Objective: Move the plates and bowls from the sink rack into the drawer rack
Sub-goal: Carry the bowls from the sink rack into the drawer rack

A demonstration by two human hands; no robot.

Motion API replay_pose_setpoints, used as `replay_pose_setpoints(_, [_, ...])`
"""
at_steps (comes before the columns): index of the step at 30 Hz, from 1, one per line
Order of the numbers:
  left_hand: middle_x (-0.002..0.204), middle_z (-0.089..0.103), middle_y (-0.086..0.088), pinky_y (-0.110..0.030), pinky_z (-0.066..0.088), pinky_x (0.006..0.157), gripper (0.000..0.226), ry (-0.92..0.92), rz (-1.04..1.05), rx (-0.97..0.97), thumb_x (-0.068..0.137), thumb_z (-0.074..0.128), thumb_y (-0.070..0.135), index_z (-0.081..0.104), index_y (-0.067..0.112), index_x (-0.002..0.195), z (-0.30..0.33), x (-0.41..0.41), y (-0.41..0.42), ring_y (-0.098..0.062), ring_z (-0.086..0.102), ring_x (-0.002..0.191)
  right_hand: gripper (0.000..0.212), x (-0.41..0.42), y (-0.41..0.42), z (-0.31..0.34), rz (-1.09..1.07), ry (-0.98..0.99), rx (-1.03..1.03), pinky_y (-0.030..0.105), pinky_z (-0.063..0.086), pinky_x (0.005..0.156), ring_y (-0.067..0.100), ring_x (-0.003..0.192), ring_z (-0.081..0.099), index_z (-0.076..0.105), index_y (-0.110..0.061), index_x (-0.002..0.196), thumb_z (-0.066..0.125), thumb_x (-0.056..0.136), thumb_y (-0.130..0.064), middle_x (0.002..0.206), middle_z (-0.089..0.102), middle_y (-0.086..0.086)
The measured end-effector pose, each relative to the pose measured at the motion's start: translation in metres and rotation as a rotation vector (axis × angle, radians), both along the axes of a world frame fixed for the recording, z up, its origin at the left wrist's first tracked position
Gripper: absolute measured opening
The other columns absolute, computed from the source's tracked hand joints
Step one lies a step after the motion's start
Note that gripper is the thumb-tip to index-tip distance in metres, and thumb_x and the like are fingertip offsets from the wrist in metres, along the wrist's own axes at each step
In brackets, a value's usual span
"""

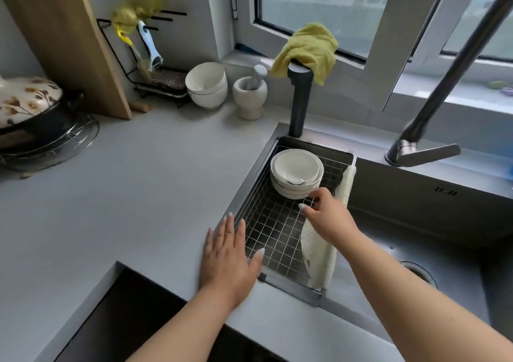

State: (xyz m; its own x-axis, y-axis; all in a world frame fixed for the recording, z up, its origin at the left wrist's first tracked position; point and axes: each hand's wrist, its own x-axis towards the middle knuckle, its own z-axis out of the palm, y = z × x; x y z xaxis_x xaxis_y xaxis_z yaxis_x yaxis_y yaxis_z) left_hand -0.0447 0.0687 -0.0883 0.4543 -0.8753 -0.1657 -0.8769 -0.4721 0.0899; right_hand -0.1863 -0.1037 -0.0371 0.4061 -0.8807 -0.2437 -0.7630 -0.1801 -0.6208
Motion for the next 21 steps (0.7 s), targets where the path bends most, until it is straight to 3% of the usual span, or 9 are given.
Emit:
replay_pose_setpoints(7, [0.154, -0.032, -0.006, -0.041, -0.014, 0.119, 0.079, 0.003, -0.027, 0.005, 0.092, 0.003, 0.064, -0.017, 0.015, 0.150, 0.002, 0.006, -0.006, -0.017, -0.035, 0.140, 0.047, 0.048, -0.057, -0.024, 0.039, 0.176, 0.034, 0.033, 0.054, 0.067, 0.023, 0.075, 0.066, 0.038, -0.020, 0.132, 0.054, 0.092, -0.039, 0.085, 0.066, 0.005])
replay_pose_setpoints(11, [0.155, -0.030, -0.005, -0.042, -0.014, 0.117, 0.081, 0.027, -0.025, -0.009, 0.091, 0.004, 0.065, -0.012, 0.014, 0.152, 0.002, 0.008, -0.008, -0.018, -0.033, 0.141, 0.029, 0.057, -0.071, -0.034, 0.139, 0.263, 0.095, 0.033, 0.056, 0.068, 0.023, 0.057, 0.069, 0.050, -0.011, 0.103, 0.051, 0.094, -0.038, 0.068, 0.071, 0.009])
replay_pose_setpoints(14, [0.155, -0.031, -0.005, -0.043, -0.013, 0.118, 0.080, 0.034, -0.029, 0.011, 0.092, 0.004, 0.065, -0.014, 0.014, 0.152, 0.003, 0.007, -0.007, -0.018, -0.034, 0.140, 0.017, 0.061, -0.078, -0.031, 0.220, 0.339, 0.132, 0.034, 0.059, 0.070, 0.020, 0.052, 0.068, 0.055, -0.011, 0.091, 0.057, 0.093, -0.028, 0.066, 0.072, 0.009])
replay_pose_setpoints(17, [0.155, -0.031, -0.005, -0.043, -0.013, 0.117, 0.081, 0.036, -0.028, 0.008, 0.091, 0.003, 0.065, -0.013, 0.015, 0.152, 0.003, 0.007, -0.007, -0.017, -0.034, 0.140, 0.018, 0.063, -0.080, -0.019, 0.224, 0.436, 0.120, 0.034, 0.059, 0.074, 0.018, 0.058, 0.070, 0.056, -0.014, 0.084, 0.059, 0.092, -0.030, 0.065, 0.071, 0.006])
replay_pose_setpoints(21, [0.156, -0.026, -0.005, -0.042, -0.014, 0.116, 0.081, 0.026, -0.024, -0.020, 0.091, 0.005, 0.064, -0.007, 0.014, 0.153, 0.000, 0.007, -0.008, -0.018, -0.030, 0.142, 0.029, 0.066, -0.086, -0.007, 0.158, 0.386, 0.051, 0.028, 0.055, 0.060, 0.019, 0.055, 0.066, 0.057, -0.013, 0.073, 0.063, 0.087, -0.038, 0.066, 0.068, 0.005])
